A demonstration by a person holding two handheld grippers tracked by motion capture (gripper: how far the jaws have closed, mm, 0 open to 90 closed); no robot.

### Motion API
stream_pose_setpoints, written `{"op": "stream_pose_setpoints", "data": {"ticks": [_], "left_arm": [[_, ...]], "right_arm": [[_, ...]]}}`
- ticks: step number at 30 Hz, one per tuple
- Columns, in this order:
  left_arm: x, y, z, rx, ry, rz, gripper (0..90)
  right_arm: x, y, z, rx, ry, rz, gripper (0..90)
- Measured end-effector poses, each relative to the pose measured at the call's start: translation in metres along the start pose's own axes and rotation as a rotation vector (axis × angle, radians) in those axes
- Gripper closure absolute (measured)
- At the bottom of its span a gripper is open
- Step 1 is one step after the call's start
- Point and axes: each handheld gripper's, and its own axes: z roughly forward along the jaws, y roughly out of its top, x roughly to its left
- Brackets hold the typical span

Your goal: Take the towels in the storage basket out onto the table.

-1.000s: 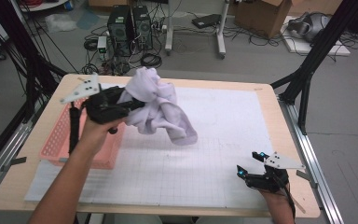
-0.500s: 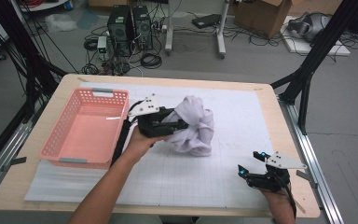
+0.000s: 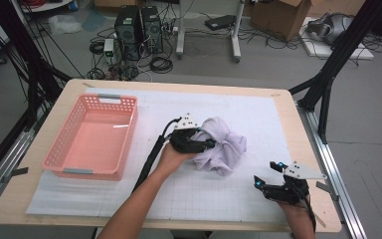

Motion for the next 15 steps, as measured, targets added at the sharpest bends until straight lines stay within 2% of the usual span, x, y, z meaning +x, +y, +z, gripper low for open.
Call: {"op": "stream_pose_setpoints", "data": {"ticks": [1,2,4,6,7,10,11,12,13,15], "left_arm": [[0.0,0.0,0.0,0.0,0.0,0.0,40.6],[0.003,0.001,-0.003,0.01,0.028,-0.032,35.3],[0.004,0.004,-0.012,-0.009,0.056,-0.04,28.8],[0.004,0.006,-0.025,-0.043,0.089,-0.026,25.7],[0.004,0.006,-0.025,-0.043,0.089,-0.026,24.9],[0.006,0.007,-0.045,-0.049,0.128,-0.049,22.1],[0.006,0.006,-0.052,-0.046,0.136,-0.053,22.1],[0.006,0.001,-0.066,-0.054,0.146,-0.053,21.1],[0.006,0.001,-0.066,-0.054,0.146,-0.053,21.0],[0.004,-0.007,-0.078,-0.06,0.161,-0.049,21.1]], "right_arm": [[0.0,0.0,0.0,0.002,0.0,0.0,18.3],[0.0,0.0,0.0,0.005,0.002,0.001,18.3],[0.0,-0.001,0.0,0.005,0.001,0.001,18.3],[0.0,-0.001,0.001,0.009,0.001,0.0,18.3],[0.0,-0.001,0.001,0.009,0.001,0.0,18.3],[0.0,-0.001,0.001,0.011,-0.002,-0.005,18.3],[0.0,-0.001,0.001,0.011,-0.002,-0.005,18.3],[0.001,-0.001,0.001,0.011,0.0,-0.004,18.3],[0.001,-0.001,0.001,0.011,0.0,-0.004,18.3],[0.002,0.0,0.001,0.01,-0.004,-0.006,18.3]]}}
